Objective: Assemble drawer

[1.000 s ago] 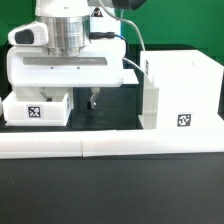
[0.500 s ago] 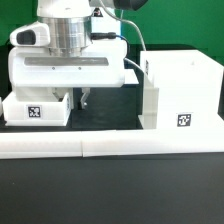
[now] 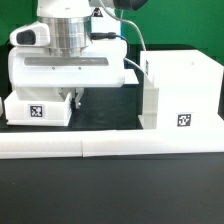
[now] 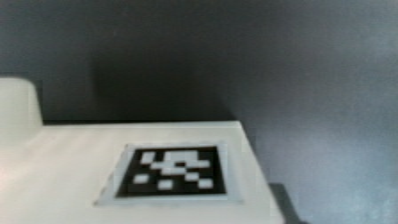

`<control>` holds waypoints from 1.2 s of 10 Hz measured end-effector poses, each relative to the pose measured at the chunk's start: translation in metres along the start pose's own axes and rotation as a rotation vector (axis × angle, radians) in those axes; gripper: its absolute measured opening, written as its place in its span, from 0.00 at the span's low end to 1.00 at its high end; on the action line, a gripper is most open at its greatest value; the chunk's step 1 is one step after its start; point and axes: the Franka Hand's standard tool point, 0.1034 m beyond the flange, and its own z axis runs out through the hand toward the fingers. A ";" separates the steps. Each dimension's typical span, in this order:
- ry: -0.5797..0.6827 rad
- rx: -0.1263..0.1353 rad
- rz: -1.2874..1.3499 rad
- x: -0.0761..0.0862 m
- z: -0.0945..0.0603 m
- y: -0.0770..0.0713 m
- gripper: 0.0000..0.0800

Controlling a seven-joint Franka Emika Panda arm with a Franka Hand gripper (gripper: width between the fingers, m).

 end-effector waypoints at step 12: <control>0.028 0.026 -0.256 0.016 -0.043 -0.027 0.05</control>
Offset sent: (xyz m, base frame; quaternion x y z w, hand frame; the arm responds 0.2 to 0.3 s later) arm 0.0023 0.0206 0.0363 -0.0105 -0.0161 -0.0252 0.9995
